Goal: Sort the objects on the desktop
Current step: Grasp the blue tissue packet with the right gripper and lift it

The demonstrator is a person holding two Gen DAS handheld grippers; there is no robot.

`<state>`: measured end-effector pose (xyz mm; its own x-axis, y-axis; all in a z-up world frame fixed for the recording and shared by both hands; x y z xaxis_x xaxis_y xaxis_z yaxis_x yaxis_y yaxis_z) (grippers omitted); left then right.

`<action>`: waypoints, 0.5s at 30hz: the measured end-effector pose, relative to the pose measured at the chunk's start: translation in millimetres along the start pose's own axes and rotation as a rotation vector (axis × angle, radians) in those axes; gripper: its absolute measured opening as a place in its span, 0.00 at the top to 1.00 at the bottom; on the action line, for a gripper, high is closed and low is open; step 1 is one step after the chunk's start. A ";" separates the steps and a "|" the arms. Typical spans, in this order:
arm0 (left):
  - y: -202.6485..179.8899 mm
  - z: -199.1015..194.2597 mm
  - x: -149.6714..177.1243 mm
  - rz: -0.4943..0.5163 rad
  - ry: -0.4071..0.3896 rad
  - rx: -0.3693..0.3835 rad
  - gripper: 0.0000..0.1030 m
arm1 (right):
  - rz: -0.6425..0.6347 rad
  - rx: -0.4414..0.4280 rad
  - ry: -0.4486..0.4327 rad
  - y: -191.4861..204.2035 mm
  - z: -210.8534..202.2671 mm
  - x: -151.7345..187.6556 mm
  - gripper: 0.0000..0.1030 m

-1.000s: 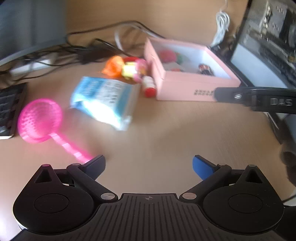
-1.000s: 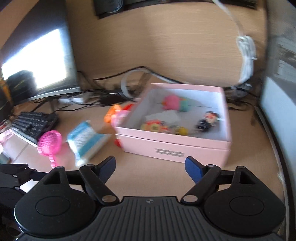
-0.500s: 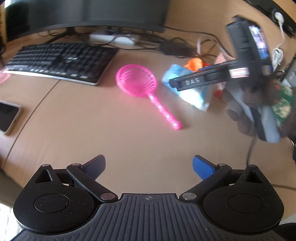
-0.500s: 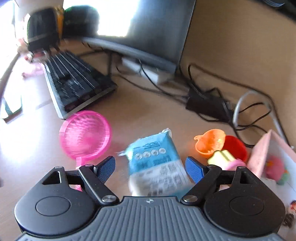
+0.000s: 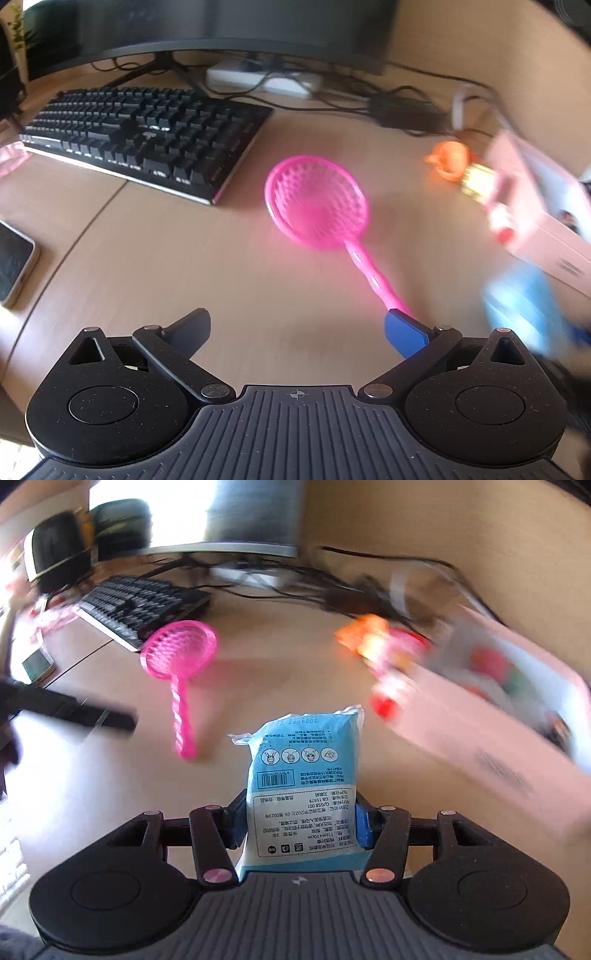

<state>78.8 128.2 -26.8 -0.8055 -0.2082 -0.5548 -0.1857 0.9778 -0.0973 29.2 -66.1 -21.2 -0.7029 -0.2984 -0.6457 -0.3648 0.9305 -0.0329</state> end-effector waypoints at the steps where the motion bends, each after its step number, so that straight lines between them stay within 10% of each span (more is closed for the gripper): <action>1: -1.1 7.1 -5.1 -0.006 0.003 -0.028 0.00 | 0.027 0.019 -0.002 -8.5 -10.3 8.4 0.48; 15: -53.0 58.2 -56.1 0.115 -0.047 0.014 0.00 | 0.179 0.199 0.005 -64.5 -50.1 59.3 0.47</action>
<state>166.6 89.5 -38.7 -0.7939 -0.0936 -0.6008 -0.0855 0.9954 -0.0421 -19.6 -154.4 -19.2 -0.7486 -0.1260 -0.6510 -0.1078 0.9918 -0.0680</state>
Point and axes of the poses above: each gripper's, at about its wrist camera, not at the fingertips, and z roughly the way its jaws point, y to its left, x to its underside, the point moved 8 cm from there along z, roughly the way its jaws point, and after that the axes turned 4 degrees about -z, right-handed, at the moved point
